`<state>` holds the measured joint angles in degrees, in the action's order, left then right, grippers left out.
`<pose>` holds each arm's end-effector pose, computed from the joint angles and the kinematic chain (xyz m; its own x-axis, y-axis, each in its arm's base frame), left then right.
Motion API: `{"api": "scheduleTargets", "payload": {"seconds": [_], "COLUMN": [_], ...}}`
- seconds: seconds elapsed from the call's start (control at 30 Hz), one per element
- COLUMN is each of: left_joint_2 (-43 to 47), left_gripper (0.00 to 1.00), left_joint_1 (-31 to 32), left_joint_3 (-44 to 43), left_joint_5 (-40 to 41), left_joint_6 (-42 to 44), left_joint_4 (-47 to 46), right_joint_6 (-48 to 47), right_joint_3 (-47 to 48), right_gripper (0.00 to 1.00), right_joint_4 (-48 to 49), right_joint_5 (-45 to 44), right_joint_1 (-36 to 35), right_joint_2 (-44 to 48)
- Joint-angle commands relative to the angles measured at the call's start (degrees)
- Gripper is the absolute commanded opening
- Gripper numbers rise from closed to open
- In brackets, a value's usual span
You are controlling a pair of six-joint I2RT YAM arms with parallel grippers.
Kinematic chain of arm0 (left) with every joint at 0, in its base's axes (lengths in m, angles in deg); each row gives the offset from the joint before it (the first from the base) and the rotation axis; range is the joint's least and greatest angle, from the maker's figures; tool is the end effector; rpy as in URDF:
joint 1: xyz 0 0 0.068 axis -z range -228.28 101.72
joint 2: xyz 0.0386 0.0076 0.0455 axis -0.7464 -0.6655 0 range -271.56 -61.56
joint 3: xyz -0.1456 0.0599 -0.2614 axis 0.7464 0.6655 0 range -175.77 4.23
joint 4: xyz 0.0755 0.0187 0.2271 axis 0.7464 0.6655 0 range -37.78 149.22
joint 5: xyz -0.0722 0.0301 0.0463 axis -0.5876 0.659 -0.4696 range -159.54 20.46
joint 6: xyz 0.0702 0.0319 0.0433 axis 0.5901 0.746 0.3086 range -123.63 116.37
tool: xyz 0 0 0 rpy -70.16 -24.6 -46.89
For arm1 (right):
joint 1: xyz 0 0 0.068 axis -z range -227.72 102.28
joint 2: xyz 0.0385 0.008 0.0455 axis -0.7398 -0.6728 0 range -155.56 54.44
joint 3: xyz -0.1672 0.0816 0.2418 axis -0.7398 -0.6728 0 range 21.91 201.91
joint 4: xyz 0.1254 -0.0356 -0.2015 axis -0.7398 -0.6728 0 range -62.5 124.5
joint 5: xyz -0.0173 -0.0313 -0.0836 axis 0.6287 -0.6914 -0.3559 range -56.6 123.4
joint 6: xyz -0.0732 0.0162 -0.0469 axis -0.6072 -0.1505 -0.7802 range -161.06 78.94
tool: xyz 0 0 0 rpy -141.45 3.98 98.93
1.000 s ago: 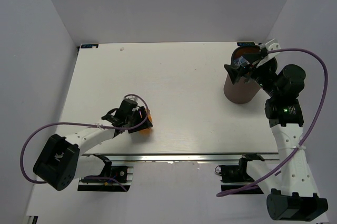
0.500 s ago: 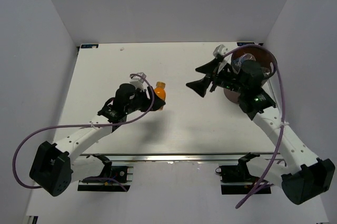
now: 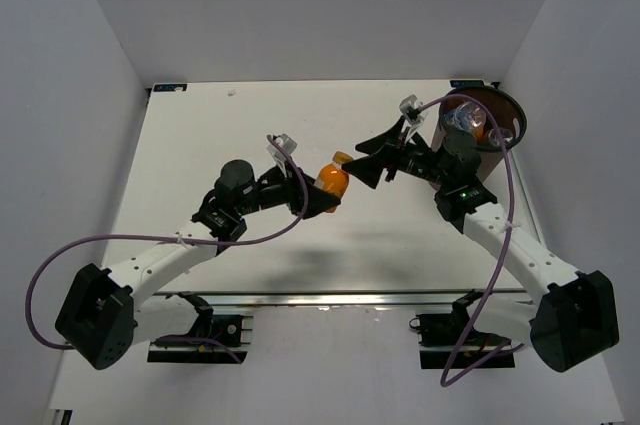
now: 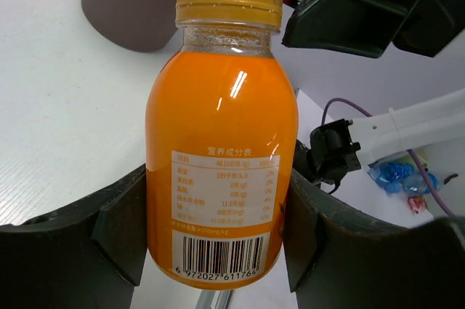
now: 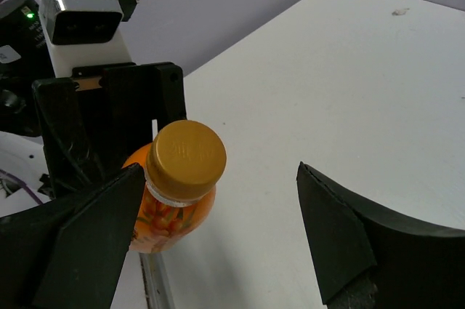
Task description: Put the plastic bottles in the bin
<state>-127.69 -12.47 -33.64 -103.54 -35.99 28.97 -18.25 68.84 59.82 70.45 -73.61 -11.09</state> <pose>0.1870 -0.1891 0.3209 -0.5613 -0.1422 -0.8153 0.7533 0.3201 -0.5745 0.2151 0.1571 0.3861 -0.2468 0.2240 -0.9428 -0.8583 0.4011 0.3200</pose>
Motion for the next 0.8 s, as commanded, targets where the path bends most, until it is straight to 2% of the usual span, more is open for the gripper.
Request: {"api": "scheduleTargets", "payload": {"seconds": [0.0,0.13,0.3,0.33,0.37,0.43,0.5,0.57,0.63,0.73,0.77], "left_joint_2": [-0.4,-1.7,-3.3,-3.8,-4.9,-5.4,-5.3,-5.0,-4.2,-4.0,-4.1], "left_gripper": [0.0,0.0,0.0,0.0,0.0,0.0,0.0,0.0,0.0,0.0,0.0], "left_joint_1": [0.6,1.5,3.0,3.2,3.5,4.0,4.2,4.2,4.2,4.2,4.2], "left_joint_3": [-1.2,-1.7,-3.3,-4.0,-4.4,-4.8,-5.1,-5.0,-4.8,-5.1,-5.3], "left_joint_5": [-2.5,-4.1,-2.0,-1.9,-2.1,-1.6,-0.8,-0.4,0.7,1.7,1.4], "left_joint_6": [1.3,1.2,2.0,1.9,1.6,1.6,1.4,1.3,1.2,0.8,0.8], "left_joint_4": [-2.5,-3.9,-1.6,-1.5,-1.5,-1.5,-1.6,-2.4,-3.0,-3.1,-3.1], "right_joint_6": [7.4,7.3,9.0,9.2,9.1,8.6,7.1,5.9,5.1,4.8,4.9], "right_joint_3": [-1.2,-1.1,-0.7,-0.4,0.1,1.3,1.8,1.7,1.2,0.5,0.4], "right_gripper": [0.89,0.89,0.87,0.84,0.72,0.65,0.67,0.74,0.75,0.63,0.45], "right_joint_4": [9.9,9.1,12.1,11.6,10.7,7.4,4.9,2.8,1.1,1.4,1.7], "right_joint_5": [4.5,4.1,5.7,5.6,5.3,4.0,3.0,1.9,0.0,-0.7,-0.6], "right_joint_1": [-0.1,-0.1,-1.2,-1.4,-1.4,-1.4,-1.4,-1.4,-1.4,-1.4,-1.4], "right_joint_2": [-1.1,-2.0,-3.5,-3.7,-4.3,-4.5,-4.2,-3.5,-2.5,-1.7,-1.5]}}
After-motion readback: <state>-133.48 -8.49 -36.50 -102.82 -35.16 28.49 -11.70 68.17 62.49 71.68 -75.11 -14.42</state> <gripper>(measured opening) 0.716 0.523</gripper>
